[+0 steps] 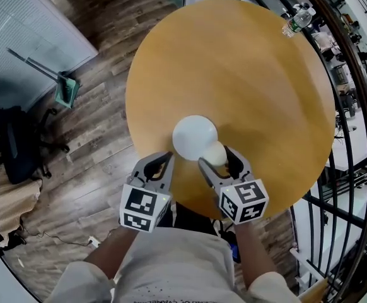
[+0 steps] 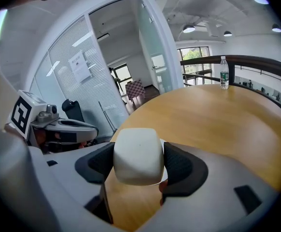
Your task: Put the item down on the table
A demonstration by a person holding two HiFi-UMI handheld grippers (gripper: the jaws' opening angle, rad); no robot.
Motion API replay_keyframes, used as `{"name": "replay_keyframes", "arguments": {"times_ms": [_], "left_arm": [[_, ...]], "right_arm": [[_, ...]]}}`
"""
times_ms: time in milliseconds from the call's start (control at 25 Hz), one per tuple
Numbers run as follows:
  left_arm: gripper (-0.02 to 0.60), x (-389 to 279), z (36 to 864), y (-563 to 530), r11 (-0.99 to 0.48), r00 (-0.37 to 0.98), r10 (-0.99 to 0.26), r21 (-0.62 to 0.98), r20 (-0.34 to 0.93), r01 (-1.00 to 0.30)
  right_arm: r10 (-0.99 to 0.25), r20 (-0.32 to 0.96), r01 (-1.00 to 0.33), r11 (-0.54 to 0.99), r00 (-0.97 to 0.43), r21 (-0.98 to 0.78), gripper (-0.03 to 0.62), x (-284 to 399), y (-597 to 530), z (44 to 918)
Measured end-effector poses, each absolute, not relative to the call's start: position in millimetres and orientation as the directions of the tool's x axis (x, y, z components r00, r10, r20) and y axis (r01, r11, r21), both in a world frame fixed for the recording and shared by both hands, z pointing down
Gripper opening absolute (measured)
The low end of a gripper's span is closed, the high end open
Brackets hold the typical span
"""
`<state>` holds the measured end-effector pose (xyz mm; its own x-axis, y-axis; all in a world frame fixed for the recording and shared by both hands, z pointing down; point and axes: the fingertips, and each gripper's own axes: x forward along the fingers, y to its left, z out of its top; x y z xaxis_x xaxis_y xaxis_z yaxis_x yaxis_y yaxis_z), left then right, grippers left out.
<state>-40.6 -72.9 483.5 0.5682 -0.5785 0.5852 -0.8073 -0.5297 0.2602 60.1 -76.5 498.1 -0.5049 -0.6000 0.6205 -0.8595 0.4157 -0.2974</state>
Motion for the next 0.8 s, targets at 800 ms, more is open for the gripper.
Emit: {"name": "replay_keyframes", "arguments": {"times_ms": [800], "left_arm": [[0.023, -42.8, 511.7, -83.5, -0.552, 0.579, -0.528, 0.267, 0.621, -0.790]], "right_arm": [[-0.563, 0.687, -0.875, 0.420, -0.460, -0.241, 0.317, 50.5, -103.6, 555.2]]}}
